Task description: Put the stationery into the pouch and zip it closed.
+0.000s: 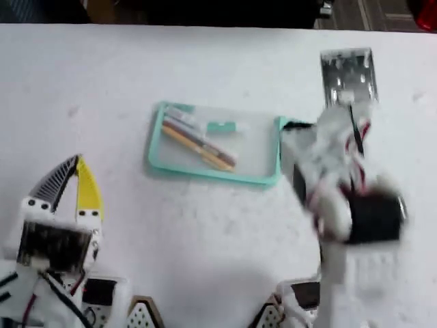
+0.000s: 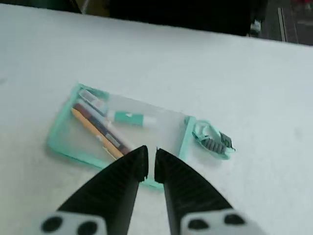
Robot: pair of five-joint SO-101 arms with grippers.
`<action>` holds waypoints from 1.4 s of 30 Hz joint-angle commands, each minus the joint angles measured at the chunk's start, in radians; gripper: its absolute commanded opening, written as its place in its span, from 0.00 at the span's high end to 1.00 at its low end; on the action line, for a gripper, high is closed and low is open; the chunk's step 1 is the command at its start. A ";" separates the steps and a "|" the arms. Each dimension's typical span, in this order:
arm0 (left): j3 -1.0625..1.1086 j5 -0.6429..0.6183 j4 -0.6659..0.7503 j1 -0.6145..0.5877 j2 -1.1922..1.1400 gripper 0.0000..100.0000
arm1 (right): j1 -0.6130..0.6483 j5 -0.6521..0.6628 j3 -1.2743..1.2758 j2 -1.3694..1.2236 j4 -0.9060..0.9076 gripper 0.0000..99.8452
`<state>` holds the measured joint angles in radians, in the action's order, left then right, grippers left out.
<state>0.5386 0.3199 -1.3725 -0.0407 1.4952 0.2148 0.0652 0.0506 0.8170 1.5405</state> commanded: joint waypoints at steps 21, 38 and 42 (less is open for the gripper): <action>-0.107 0.008 -0.123 0.010 0.348 0.98 | 0.085 0.014 0.333 1.001 -0.015 0.98; 0.453 0.008 -0.066 0.005 0.328 0.98 | 0.085 0.012 0.715 0.987 -0.042 0.98; 0.638 0.008 0.176 0.004 0.328 0.98 | 0.085 0.009 0.853 0.987 -0.162 0.98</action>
<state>1.0265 0.3199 -1.4124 -0.0391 1.8282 0.2931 0.0652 0.8362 1.7975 1.4576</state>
